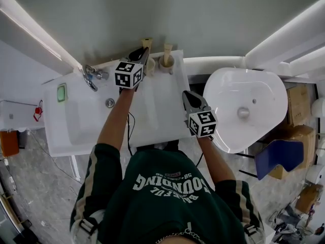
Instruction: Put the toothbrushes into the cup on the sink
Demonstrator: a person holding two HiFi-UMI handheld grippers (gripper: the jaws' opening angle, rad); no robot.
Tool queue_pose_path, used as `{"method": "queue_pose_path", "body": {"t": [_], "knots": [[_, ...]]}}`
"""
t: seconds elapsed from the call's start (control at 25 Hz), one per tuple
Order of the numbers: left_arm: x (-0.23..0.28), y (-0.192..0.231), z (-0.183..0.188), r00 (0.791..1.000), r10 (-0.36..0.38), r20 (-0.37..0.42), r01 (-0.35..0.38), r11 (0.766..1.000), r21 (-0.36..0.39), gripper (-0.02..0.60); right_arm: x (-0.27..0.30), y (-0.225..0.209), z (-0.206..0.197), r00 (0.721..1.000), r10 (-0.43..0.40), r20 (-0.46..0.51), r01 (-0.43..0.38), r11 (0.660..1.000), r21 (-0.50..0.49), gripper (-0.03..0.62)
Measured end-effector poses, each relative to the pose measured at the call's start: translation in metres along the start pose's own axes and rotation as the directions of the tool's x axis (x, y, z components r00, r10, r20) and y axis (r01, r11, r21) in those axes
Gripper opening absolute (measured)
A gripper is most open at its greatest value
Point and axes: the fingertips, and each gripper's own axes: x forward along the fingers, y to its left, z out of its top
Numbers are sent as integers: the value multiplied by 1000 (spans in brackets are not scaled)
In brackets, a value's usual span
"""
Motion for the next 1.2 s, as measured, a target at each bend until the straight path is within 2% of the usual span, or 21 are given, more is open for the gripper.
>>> {"method": "queue_pose_path", "body": {"t": [0.32, 0.56, 0.96, 1.2], "knots": [[31, 21, 2, 1000, -15, 19, 16, 1000, -27, 84, 4, -11, -6, 999, -39, -15, 39, 999, 26, 5], [51, 30, -19, 1000, -13, -5, 13, 999, -45, 84, 7, -24, -11, 997, -68, -34, 69, 997, 46, 5], [59, 29, -73, 996, -9, -88, 2, 997, -82, 85, 14, -29, -28, 996, -67, -64, 72, 994, 85, 5], [56, 24, -105, 983, 3, -183, -17, 997, -72, 86, 16, -27, -29, 996, -58, -66, 64, 994, 90, 5]]}}
